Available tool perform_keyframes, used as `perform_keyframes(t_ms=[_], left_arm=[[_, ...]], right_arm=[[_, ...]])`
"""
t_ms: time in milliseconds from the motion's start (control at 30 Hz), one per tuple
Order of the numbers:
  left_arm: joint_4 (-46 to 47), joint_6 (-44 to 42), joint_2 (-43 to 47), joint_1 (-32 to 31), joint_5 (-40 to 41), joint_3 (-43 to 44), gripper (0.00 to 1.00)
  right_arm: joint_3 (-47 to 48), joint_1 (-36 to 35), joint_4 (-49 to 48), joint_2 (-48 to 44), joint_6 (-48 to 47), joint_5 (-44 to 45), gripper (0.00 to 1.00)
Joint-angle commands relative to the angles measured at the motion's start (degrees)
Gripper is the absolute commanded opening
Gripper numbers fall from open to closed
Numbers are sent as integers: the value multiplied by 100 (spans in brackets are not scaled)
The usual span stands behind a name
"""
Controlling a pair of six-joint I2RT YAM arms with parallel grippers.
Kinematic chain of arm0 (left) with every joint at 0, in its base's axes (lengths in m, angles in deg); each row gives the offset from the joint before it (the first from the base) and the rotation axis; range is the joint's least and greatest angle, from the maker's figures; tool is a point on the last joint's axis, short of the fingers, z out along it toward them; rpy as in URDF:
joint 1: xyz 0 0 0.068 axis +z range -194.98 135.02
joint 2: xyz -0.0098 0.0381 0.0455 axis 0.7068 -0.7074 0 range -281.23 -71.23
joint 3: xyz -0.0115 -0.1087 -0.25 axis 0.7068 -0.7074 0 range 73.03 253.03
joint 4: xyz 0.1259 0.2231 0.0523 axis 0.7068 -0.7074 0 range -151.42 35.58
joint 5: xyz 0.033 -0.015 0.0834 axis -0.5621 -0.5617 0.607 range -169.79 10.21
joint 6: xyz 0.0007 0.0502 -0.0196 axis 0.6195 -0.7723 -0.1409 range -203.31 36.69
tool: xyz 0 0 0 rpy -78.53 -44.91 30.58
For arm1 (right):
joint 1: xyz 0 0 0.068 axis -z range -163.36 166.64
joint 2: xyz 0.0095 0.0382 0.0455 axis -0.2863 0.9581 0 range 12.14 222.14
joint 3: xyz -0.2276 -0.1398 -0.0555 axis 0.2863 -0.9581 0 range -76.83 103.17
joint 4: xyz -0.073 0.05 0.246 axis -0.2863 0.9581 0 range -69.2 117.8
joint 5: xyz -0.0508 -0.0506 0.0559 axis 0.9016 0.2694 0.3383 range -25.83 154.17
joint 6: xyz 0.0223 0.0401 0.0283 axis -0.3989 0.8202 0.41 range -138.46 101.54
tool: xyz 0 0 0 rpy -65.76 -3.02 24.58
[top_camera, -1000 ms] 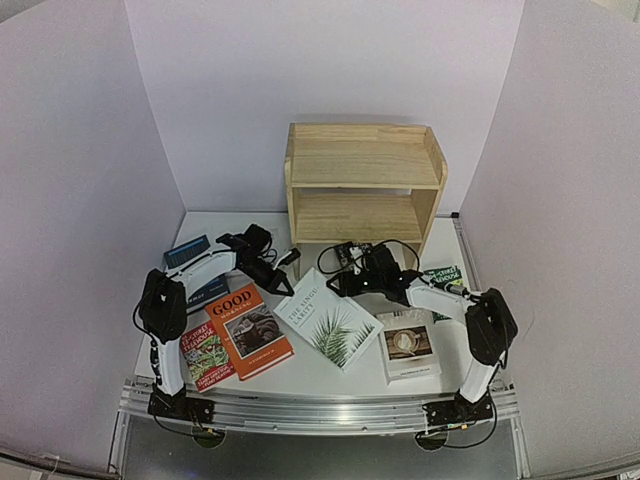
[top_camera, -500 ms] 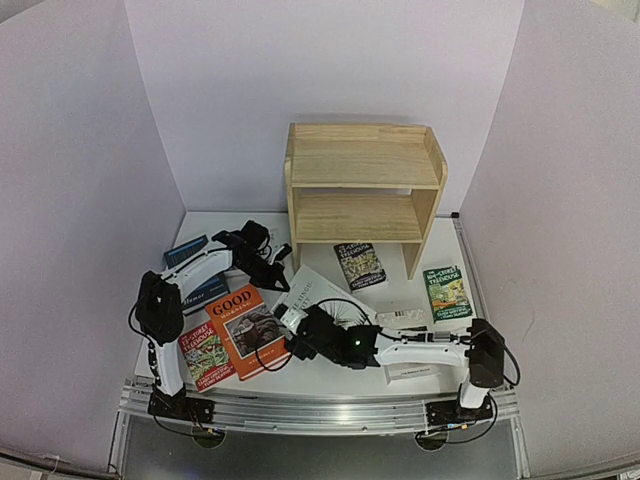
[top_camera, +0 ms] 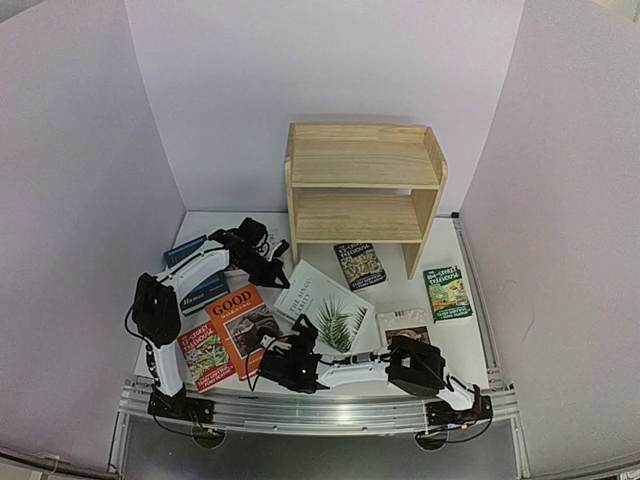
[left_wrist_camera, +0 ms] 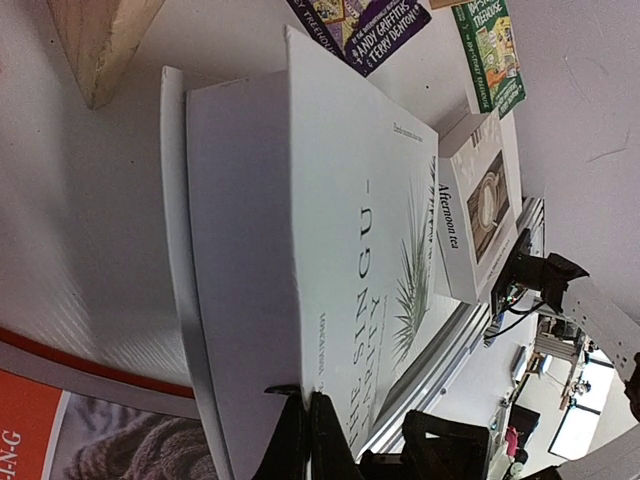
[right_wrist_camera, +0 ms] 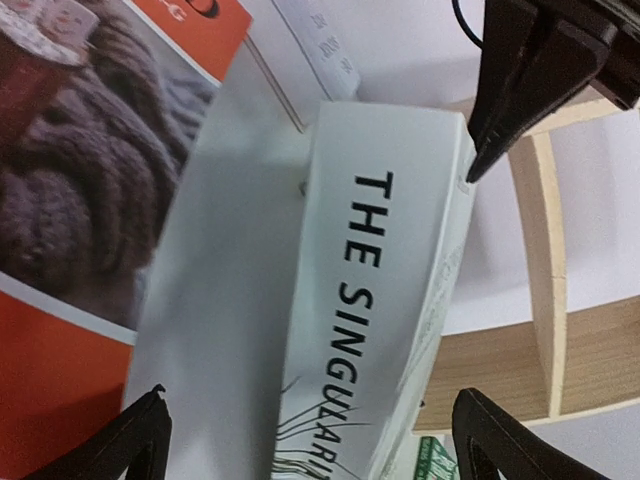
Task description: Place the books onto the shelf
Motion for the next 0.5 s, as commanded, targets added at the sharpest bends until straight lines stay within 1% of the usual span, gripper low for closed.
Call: perform_keyframes(t_ms=[0,167,267,367,467], left_arm=[[196,78,357,-2,-134,-27,0],[218,77,351,-4,-168,-45,0],[219,71,343,-3,-198,-46,0],[209,54,353,-5,-184,-34,0],[220,32,386,-4,-184,-48,0]], right_arm=[[220,96,-44,10,40,1056,95],[275,317,-29,283,-27,1139,95],[467,442,-27,466,-161,1298,92],[537,462,-26,494,-190,1225,86],[531,465,-29,473,-148,1124,73]])
